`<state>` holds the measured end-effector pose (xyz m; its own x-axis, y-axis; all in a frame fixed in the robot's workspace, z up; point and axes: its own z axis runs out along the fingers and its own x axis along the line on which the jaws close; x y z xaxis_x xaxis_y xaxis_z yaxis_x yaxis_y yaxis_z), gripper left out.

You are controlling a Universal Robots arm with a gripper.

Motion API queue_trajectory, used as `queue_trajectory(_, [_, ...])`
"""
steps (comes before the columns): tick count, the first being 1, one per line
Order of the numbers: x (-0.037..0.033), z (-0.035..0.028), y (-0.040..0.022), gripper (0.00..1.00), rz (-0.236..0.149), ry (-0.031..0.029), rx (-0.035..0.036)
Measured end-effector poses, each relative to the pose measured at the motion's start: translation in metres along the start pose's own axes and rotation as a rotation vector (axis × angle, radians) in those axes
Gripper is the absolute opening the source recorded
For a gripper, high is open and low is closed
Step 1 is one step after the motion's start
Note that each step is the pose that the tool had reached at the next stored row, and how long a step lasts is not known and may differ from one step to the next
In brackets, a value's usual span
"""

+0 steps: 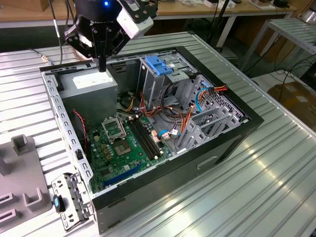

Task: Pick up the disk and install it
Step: 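Reach for the disk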

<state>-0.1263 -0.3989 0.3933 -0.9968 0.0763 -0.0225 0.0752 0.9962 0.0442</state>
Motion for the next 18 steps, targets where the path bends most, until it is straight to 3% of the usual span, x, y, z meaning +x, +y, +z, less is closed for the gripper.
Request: queue_trajectory(18, [0.0043, 0.0000, -0.0003, 0.11, 0.000, 0.0017, 0.0001])
